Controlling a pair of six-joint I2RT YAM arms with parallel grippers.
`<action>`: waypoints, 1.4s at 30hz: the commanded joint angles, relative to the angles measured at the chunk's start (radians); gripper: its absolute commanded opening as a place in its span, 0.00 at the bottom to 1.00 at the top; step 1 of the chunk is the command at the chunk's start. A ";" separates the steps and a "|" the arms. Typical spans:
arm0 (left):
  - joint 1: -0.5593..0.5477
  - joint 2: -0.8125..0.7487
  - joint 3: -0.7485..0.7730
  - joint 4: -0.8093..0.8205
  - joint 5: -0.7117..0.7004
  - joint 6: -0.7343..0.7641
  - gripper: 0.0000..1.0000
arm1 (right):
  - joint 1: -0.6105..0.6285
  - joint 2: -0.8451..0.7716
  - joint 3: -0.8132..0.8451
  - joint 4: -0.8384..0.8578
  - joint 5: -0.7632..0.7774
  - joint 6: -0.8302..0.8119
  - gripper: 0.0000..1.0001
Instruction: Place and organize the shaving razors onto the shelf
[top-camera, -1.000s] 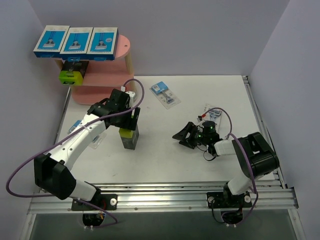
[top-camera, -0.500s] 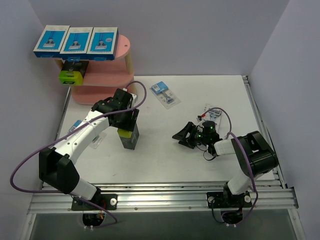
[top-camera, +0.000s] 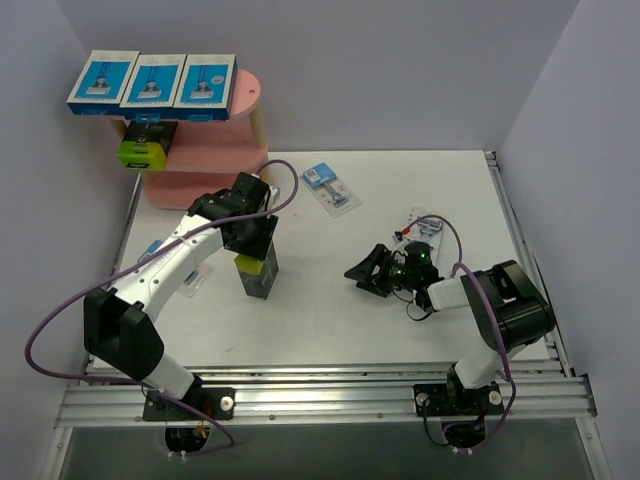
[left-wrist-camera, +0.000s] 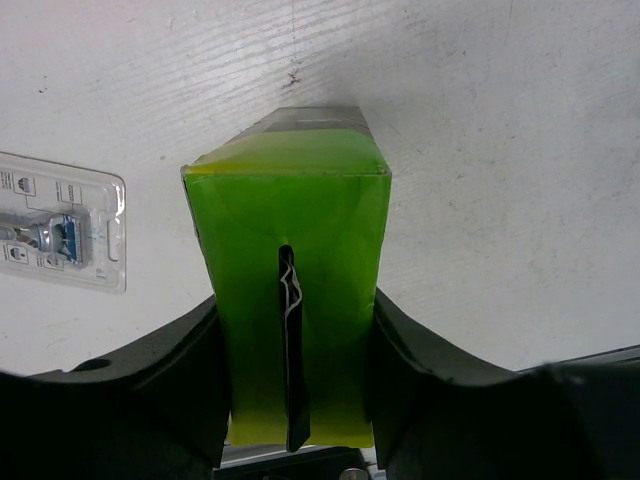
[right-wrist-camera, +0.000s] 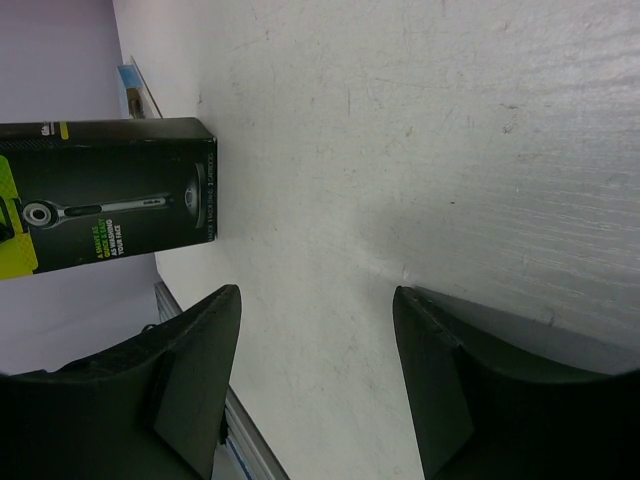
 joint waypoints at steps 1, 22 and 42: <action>-0.003 0.013 0.028 -0.031 -0.003 0.012 0.12 | -0.009 0.028 -0.019 -0.059 0.004 -0.040 0.58; 0.440 -0.494 -0.345 0.489 0.367 -0.342 0.02 | -0.035 0.009 0.004 -0.119 -0.019 -0.082 0.57; 0.712 -0.703 -0.745 1.210 0.410 -0.993 0.02 | -0.102 0.030 0.110 -0.303 -0.074 -0.210 0.56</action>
